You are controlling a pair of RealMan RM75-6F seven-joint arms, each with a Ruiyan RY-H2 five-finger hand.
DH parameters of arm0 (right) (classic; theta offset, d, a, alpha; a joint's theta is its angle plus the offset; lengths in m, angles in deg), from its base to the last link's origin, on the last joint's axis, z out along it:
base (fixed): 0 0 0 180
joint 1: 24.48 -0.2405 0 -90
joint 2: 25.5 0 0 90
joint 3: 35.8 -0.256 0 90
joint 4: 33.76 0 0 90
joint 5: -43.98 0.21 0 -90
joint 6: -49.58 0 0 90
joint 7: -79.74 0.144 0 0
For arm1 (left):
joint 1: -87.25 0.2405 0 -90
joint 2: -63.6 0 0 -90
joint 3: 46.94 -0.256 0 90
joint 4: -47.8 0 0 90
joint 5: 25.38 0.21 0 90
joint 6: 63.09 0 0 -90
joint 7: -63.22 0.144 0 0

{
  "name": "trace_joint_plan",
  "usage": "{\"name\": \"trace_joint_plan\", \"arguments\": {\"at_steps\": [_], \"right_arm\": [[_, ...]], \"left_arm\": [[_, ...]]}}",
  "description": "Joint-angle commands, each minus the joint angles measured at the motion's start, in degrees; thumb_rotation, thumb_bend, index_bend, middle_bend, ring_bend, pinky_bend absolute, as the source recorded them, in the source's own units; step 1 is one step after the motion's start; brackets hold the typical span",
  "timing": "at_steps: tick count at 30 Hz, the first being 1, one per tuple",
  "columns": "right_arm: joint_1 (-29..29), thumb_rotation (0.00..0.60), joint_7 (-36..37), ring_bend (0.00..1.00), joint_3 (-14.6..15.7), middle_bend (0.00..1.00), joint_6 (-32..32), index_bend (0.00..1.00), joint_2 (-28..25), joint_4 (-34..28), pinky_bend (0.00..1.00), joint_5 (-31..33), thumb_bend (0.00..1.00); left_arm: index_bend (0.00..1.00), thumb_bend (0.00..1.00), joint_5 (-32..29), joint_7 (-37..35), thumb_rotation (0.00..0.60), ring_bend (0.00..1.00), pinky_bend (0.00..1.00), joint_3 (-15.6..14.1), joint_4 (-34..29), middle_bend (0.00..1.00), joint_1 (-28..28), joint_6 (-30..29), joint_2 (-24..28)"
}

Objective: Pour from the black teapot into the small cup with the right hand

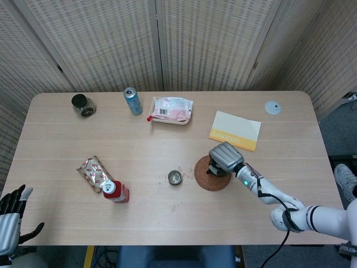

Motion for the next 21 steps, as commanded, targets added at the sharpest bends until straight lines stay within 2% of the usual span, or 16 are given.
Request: {"name": "trace_joint_plan", "arguments": {"at_steps": [1, 8, 13, 15, 18, 21], "right_arm": [[0.9, 0.546, 0.8, 0.92, -0.1, 1.0, -0.2, 1.0, 0.8, 1.4, 0.56, -1.2, 0.41], [2.1, 0.546, 2.6, 0.92, -0.8, 1.0, -0.9, 1.0, 2.7, 3.7, 0.56, -3.0, 0.39], [2.6, 0.547, 3.5, 0.92, -1.4, 1.0, -1.3, 1.0, 3.7, 5.0, 0.56, -3.7, 0.32], [3.0, 0.547, 4.5, 0.92, -1.7, 1.0, -1.7, 1.0, 4.1, 5.5, 0.56, -3.9, 0.26], [3.3, 0.546, 5.3, 0.92, -2.0, 1.0, -1.9, 1.0, 4.4, 6.2, 0.56, -4.5, 0.07], [3.7, 0.545, 6.3, 0.92, -2.4, 1.0, -1.9, 1.0, 4.7, 6.6, 0.56, -5.2, 0.01]], "left_arm": [[0.05, 0.21, -0.2, 0.1, 0.6, 0.0, 0.0, 0.0, 0.0, 0.0, 0.1, -0.1, 0.0], [0.05, 0.21, -0.4, 0.1, 0.6, 0.0, 0.0, -0.1, -0.2, 0.0, 0.2, -0.2, 0.1], [0.05, 0.21, -0.4, 0.2, 0.6, 0.0, 0.0, -0.1, -0.2, 0.0, 0.1, -0.1, 0.1], [0.05, 0.21, -0.4, 0.3, 0.6, 0.0, 0.0, -0.2, -0.2, 0.0, 0.0, 0.0, 0.1], [0.05, 0.21, -0.6, 0.4, 0.6, 0.0, 0.0, -0.1, -0.2, 0.0, 0.0, 0.1, 0.1], [0.05, 0.21, -0.6, 0.6, 0.6, 0.0, 0.0, -0.2, -0.4, 0.0, 0.0, 0.1, 0.1]]}}
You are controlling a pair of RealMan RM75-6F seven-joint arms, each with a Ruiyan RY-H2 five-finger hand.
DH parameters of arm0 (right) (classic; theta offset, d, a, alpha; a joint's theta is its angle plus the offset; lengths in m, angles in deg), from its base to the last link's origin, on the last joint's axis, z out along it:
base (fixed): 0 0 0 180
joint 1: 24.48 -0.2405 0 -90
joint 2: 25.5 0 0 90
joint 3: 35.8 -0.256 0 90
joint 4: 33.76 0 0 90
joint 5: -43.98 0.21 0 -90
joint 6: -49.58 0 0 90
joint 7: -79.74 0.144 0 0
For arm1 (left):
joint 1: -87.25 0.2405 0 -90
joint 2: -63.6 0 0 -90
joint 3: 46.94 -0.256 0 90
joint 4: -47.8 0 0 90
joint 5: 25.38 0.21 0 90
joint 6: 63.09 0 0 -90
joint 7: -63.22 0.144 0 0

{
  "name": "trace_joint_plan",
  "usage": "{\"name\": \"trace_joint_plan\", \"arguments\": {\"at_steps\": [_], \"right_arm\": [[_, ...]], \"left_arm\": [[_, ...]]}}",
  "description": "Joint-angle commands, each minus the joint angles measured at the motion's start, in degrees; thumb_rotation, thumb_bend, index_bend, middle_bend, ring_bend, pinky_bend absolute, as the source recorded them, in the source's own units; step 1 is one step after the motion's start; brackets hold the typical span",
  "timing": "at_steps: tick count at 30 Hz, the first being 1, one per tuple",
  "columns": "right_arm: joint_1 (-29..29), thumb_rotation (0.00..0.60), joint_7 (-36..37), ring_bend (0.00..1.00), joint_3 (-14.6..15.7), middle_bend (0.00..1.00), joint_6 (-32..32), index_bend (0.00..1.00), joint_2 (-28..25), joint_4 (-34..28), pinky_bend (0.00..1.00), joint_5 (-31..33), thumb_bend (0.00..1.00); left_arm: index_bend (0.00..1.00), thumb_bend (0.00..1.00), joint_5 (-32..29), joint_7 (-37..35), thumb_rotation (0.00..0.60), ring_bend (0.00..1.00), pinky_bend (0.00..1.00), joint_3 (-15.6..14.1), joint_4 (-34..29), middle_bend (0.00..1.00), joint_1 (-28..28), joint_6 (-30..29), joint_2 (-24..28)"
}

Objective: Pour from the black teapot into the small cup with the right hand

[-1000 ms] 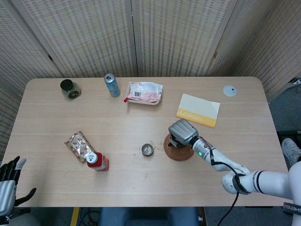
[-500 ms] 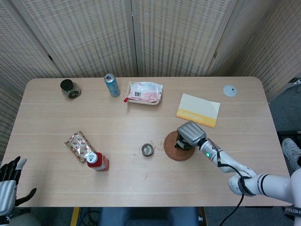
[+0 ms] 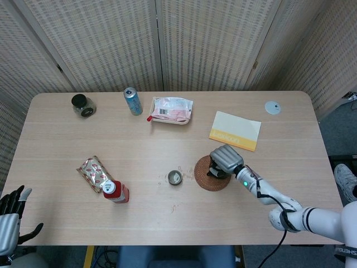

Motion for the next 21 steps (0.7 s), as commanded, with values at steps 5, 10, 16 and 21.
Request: {"name": "trace_joint_plan", "arguments": {"at_steps": [5, 10, 16, 21], "right_arm": [[0.8, 0.511, 2.1, 0.91, -0.7, 1.0, -0.1, 1.0, 0.4, 0.8, 0.56, -1.5, 0.0], [1.4, 0.5, 2.8, 0.91, -1.1, 1.0, 0.1, 1.0, 0.1, 0.9, 0.56, -2.3, 0.0], [1.8, 0.494, 3.0, 0.91, -1.4, 1.0, -0.1, 1.0, 0.0, 1.1, 0.56, -2.7, 0.0], [2.1, 0.493, 3.0, 0.91, -1.6, 1.0, -0.2, 1.0, 0.2, 1.4, 0.56, -3.3, 0.0]], "left_arm": [[0.05, 0.21, 0.1, 0.4, 0.6, 0.0, 0.0, -0.1, -0.3, 0.0, 0.0, -0.1, 0.1], [0.05, 0.21, 0.1, 0.6, 0.6, 0.0, 0.0, -0.2, -0.4, 0.0, -0.1, 0.0, 0.1], [0.05, 0.21, 0.2, 0.8, 0.6, 0.0, 0.0, -0.2, -0.5, 0.0, -0.3, 0.2, 0.1], [0.05, 0.21, 0.2, 0.9, 0.6, 0.0, 0.0, -0.1, -0.6, 0.0, -0.5, 0.3, 0.1]]}}
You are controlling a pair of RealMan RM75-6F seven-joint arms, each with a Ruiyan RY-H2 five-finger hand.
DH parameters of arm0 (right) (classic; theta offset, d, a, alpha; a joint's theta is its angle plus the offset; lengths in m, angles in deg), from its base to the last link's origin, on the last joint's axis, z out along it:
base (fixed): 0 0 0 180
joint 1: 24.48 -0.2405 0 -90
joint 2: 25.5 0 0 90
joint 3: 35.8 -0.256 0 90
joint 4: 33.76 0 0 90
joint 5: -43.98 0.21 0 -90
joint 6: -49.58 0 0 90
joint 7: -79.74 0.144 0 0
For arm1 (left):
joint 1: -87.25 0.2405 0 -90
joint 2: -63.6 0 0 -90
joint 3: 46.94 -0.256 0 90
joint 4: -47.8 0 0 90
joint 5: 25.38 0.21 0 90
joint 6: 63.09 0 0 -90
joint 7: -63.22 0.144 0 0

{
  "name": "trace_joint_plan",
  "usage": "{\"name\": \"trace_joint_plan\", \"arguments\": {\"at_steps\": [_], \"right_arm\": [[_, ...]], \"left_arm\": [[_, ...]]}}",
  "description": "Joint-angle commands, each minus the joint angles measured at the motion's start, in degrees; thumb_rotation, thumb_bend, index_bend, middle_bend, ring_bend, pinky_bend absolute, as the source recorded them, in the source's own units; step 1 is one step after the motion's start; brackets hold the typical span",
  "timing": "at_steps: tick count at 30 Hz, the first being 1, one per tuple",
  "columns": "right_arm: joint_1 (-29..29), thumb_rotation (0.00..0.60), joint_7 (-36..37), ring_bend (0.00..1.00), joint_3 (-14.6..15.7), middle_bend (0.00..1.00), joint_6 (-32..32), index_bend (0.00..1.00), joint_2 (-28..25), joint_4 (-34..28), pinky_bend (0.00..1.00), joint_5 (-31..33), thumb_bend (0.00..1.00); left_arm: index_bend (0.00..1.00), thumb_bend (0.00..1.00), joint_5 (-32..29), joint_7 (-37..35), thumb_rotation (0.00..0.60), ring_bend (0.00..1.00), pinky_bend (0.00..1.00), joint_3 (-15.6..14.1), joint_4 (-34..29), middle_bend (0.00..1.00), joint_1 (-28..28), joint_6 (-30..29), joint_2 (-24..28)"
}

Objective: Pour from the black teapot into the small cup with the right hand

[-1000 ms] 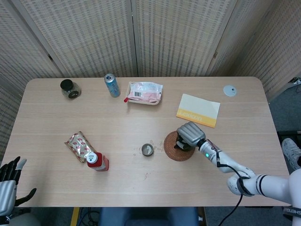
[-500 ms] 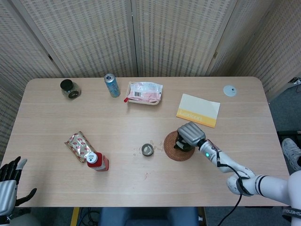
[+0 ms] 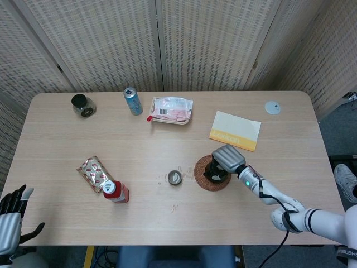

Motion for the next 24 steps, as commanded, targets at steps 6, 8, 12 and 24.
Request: {"name": "trace_joint_plan", "arguments": {"at_steps": [6, 8, 12, 24], "right_arm": [[0.3, 0.491, -1.0, 0.91, 0.0, 1.0, 0.0, 1.0, -0.1, 0.2, 0.56, -0.8, 0.0], [0.4, 0.47, -1.6, 0.9, -0.1, 0.99, 0.2, 1.0, -0.1, 0.3, 0.56, -1.0, 0.0], [0.7, 0.437, -1.8, 0.85, -0.3, 0.96, 0.8, 1.0, 0.0, 0.2, 0.53, -1.4, 0.0], [0.8, 0.418, -3.4, 0.83, -0.3, 0.95, 0.5, 1.0, 0.0, 0.0, 0.29, -2.2, 0.0]], "left_arm": [[0.05, 0.21, -0.1, 0.2, 0.6, 0.0, 0.0, -0.1, -0.1, 0.0, -0.1, 0.3, -0.1], [0.05, 0.21, -0.2, 0.2, 0.6, 0.0, 0.0, -0.1, 0.0, 0.0, -0.2, 0.3, -0.1], [0.05, 0.21, -0.2, 0.2, 0.6, 0.0, 0.0, -0.1, 0.0, 0.0, -0.2, 0.4, -0.1], [0.05, 0.21, -0.4, -0.1, 0.6, 0.0, 0.0, -0.2, 0.2, 0.0, 0.0, 0.2, -0.2]]}}
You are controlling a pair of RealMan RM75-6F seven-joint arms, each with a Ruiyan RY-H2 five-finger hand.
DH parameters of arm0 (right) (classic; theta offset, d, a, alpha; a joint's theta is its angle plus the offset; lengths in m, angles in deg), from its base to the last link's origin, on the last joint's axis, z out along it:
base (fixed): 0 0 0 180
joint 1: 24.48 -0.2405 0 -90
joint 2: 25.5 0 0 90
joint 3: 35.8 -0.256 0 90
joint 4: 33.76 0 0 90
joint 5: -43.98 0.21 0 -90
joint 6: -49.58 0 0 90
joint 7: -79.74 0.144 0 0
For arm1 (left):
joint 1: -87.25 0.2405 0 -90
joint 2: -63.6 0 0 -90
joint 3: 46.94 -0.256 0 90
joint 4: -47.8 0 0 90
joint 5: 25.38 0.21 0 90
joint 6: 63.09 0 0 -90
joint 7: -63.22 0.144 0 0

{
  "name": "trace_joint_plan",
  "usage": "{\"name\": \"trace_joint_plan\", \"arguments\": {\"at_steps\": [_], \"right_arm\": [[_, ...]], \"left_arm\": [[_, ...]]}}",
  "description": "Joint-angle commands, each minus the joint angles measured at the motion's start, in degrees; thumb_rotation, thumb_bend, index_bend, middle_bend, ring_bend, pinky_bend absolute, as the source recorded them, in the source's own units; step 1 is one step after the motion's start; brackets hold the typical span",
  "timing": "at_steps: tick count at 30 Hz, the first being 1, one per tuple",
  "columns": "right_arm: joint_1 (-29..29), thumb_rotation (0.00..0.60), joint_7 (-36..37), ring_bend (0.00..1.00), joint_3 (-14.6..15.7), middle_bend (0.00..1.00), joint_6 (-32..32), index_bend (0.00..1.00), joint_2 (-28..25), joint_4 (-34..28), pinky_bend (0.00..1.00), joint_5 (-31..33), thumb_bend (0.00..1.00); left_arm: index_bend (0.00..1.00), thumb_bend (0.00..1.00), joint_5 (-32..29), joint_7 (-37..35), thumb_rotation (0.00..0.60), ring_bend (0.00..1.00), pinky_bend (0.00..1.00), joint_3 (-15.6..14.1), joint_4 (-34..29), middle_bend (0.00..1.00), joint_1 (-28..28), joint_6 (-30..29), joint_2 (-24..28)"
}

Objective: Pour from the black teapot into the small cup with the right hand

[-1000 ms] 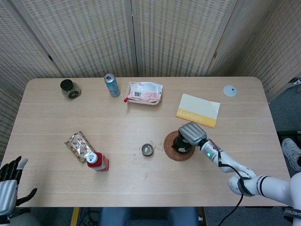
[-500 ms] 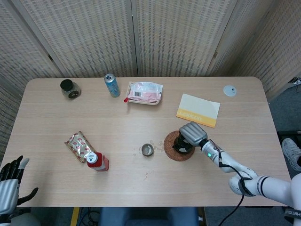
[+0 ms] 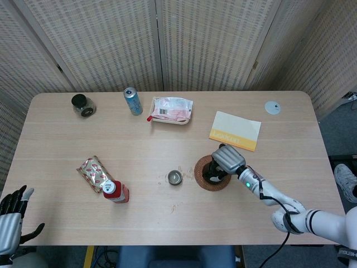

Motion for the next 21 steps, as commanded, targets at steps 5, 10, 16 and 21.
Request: {"name": "trace_joint_plan", "arguments": {"at_steps": [5, 10, 16, 21], "right_arm": [[0.0, 0.416, -3.1, 0.8, 0.3, 0.93, 0.3, 1.0, 0.5, 0.5, 0.28, -0.4, 0.0], [-0.2, 0.419, -5.4, 0.75, 0.5, 0.89, 0.0, 1.0, 1.1, 0.6, 0.28, -0.3, 0.0], [-0.1, 0.419, -8.4, 0.71, 0.9, 0.82, -0.4, 0.94, 1.6, 0.7, 0.28, 0.4, 0.0], [0.1, 0.42, -10.7, 0.62, 0.8, 0.74, -0.1, 0.83, 1.4, 0.0, 0.28, 1.3, 0.0]], "left_arm": [[0.05, 0.21, -0.1, -0.2, 0.6, 0.0, 0.0, 0.0, 0.3, 0.0, 0.0, 0.0, -0.1], [0.05, 0.21, -0.1, -0.4, 0.6, 0.0, 0.0, -0.1, 0.5, 0.0, 0.2, -0.1, -0.2], [0.05, 0.21, -0.2, -0.6, 0.6, 0.0, 0.0, -0.2, 0.6, 0.0, 0.3, -0.2, -0.2], [0.05, 0.21, -0.3, -0.8, 0.6, 0.0, 0.0, -0.2, 0.7, 0.0, 0.3, -0.1, -0.2]]}}
